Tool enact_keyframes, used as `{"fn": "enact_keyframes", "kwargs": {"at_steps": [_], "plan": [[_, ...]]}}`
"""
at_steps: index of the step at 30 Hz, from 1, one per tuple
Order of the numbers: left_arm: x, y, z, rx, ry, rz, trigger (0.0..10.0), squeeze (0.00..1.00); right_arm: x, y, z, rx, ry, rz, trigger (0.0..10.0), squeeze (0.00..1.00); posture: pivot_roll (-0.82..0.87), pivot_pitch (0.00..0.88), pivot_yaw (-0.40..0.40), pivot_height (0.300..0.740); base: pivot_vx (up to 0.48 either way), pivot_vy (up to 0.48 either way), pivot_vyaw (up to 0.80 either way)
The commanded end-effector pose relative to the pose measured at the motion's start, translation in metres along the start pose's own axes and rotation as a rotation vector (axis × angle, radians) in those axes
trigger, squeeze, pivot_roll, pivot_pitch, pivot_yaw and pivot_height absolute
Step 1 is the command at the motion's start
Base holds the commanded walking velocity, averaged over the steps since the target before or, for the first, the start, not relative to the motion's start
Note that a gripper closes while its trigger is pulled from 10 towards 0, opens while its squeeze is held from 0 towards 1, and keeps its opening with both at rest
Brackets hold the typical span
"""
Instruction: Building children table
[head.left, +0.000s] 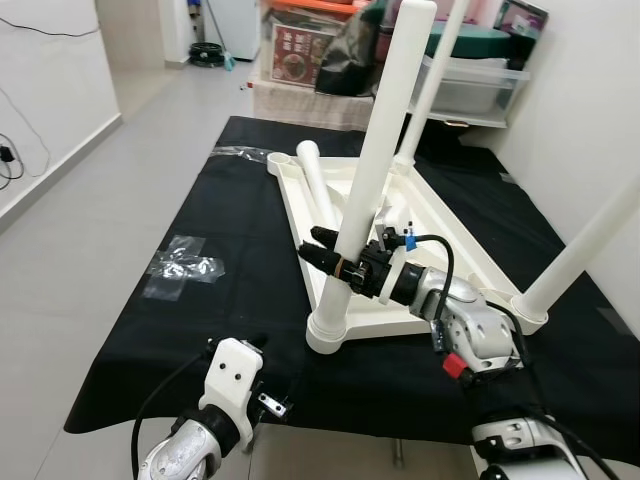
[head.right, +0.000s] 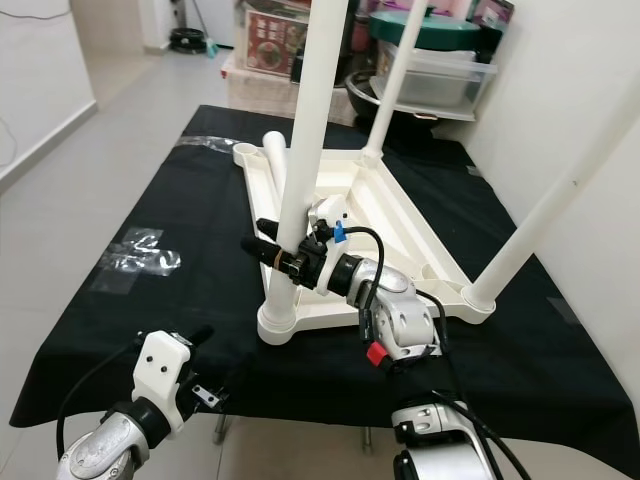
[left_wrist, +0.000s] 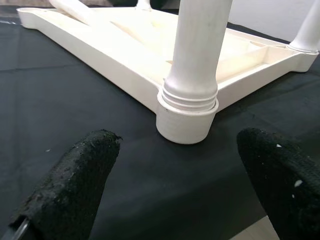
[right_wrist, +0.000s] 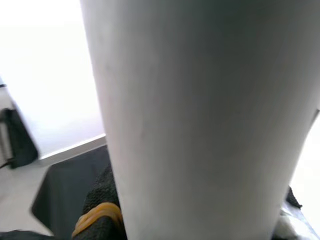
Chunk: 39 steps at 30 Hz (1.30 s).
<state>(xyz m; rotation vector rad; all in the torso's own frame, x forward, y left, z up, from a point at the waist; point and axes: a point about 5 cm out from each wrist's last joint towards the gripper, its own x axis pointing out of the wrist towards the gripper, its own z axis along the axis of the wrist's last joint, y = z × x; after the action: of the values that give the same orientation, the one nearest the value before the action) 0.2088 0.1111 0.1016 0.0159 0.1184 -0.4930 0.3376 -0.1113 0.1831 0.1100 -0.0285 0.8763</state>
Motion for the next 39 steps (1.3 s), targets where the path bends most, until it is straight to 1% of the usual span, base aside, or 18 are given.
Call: {"fn": "enact_keyframes", "kwargs": {"at_steps": [1, 2, 4, 5, 6, 7, 8, 9, 17, 18, 19, 22, 26, 27, 34, 37, 38, 39], "plan": [[0.001, -0.001, -0.004, -0.007, 0.01, -0.009, 10.0, 0.0, -0.012, -0.015, -0.009, -0.005, 0.033, -0.254, 0.0, 0.0, 0.12, 0.0, -0.151, 0.74, 0.0, 0.0, 0.0], [0.001, -0.001, -0.003, -0.007, 0.01, -0.009, 10.0, 0.0, -0.018, -0.022, -0.01, -0.017, 0.034, -0.432, 0.0, 0.0, 0.11, 0.0, -0.148, 0.74, 0.0, 0.0, 0.0], [0.001, -0.001, -0.003, -0.007, 0.01, -0.009, 10.0, 0.0, -0.018, -0.022, -0.01, -0.017, 0.034, -0.432, 0.0, 0.0, 0.11, 0.0, -0.148, 0.74, 0.0, 0.0, 0.0], [0.001, 0.0, -0.003, -0.009, 0.011, -0.009, 10.0, 0.0, -0.028, -0.033, -0.009, -0.011, 0.017, -0.646, 0.0, 0.0, 0.11, 0.0, -0.138, 0.74, 0.0, 0.0, 0.0], [0.001, 0.0, -0.003, -0.009, 0.011, -0.009, 10.0, 0.0, -0.028, -0.033, -0.009, -0.011, 0.017, -0.646, 0.0, 0.0, 0.11, 0.0, -0.138, 0.74, 0.0, 0.0, 0.0], [0.001, 0.001, -0.003, -0.009, 0.011, -0.009, 10.0, 0.0, -0.044, -0.039, -0.01, 0.012, 0.008, -0.891, 0.0, 0.0, 0.11, 0.0, -0.135, 0.74, 0.0, 0.0, 0.0], [0.001, 0.001, -0.003, -0.009, 0.011, -0.009, 10.0, 0.0, -0.044, -0.039, -0.01, 0.012, 0.008, -0.891, 0.0, 0.0, 0.11, 0.0, -0.135, 0.74, 0.0, 0.0, 0.0], [0.001, 0.001, -0.003, -0.009, 0.012, -0.01, 10.0, 0.0, -0.058, -0.039, -0.013, 0.042, 0.011, -1.083, 0.0, 0.0, 0.11, 0.0, -0.136, 0.74, 0.0, 0.0, 0.0], [0.002, 0.001, -0.003, -0.004, 0.01, -0.009, 10.0, 0.0, -0.064, -0.023, -0.025, 0.059, 0.049, -1.279, 0.0, 0.0, 0.11, 0.0, -0.14, 0.74, 0.0, 0.0, 0.0], [0.003, 0.001, -0.003, -0.003, 0.009, -0.008, 10.0, 0.0, -0.056, -0.021, -0.026, 0.082, 0.031, -1.233, 4.5, 0.0, 0.11, 0.0, -0.141, 0.74, 0.0, 0.0, 0.0], [0.003, 0.001, -0.002, -0.003, 0.008, -0.007, 10.0, 0.0, -0.046, -0.018, -0.024, 0.105, -0.013, -1.154, 10.0, 0.99, 0.11, 0.0, -0.14, 0.74, 0.0, 0.0, 0.0], [0.003, 0.001, -0.002, -0.003, 0.006, -0.005, 10.0, 0.0, -0.034, -0.012, -0.016, 0.133, -0.094, -1.062, 10.0, 1.0, 0.11, 0.0, -0.138, 0.74, 0.0, 0.0, 0.0], [0.003, 0.002, -0.002, -0.004, 0.006, -0.005, 10.0, 0.0, -0.032, -0.014, -0.002, 0.082, -0.18, -1.032, 10.0, 1.0, 0.1, 0.0, -0.137, 0.74, 0.0, 0.0, 0.0], [0.004, 0.002, -0.002, -0.005, 0.006, -0.005, 10.0, 0.0, -0.03, -0.015, 0.009, 0.034, -0.236, -0.974, 10.0, 0.0, 0.1, 0.0, -0.13, 0.74, 0.0, 0.0, 0.0], [0.004, 0.002, -0.002, -0.007, 0.003, -0.008, 10.0, 0.0, -0.026, -0.023, 0.022, 0.036, -0.266, -0.643, 10.0, 0.0, 0.1, 0.0, -0.132, 0.74, 0.0, 0.0, 0.0], [0.004, 0.002, -0.001, -0.007, 0.001, -0.005, 10.0, 0.0, -0.03, -0.02, 0.014, 0.11, -0.153, -0.287, 10.0, 0.0, 0.11, 0.0, -0.135, 0.74, 0.0, 0.0, 0.0], [0.004, 0.002, -0.001, -0.007, 0.001, -0.005, 10.0, 0.0, -0.03, -0.02, 0.014, 0.11, -0.153, -0.287, 10.0, 0.0, 0.11, 0.0, -0.135, 0.74, 0.0, 0.0, 0.0], [0.004, 0.002, -0.001, -0.006, -0.001, -0.004, 10.0, 0.0, -0.035, -0.011, 0.007, 0.148, -0.069, -0.067, 10.0, 0.0, 0.11, 0.0, -0.135, 0.74, 0.0, 0.0, 0.0]]}}
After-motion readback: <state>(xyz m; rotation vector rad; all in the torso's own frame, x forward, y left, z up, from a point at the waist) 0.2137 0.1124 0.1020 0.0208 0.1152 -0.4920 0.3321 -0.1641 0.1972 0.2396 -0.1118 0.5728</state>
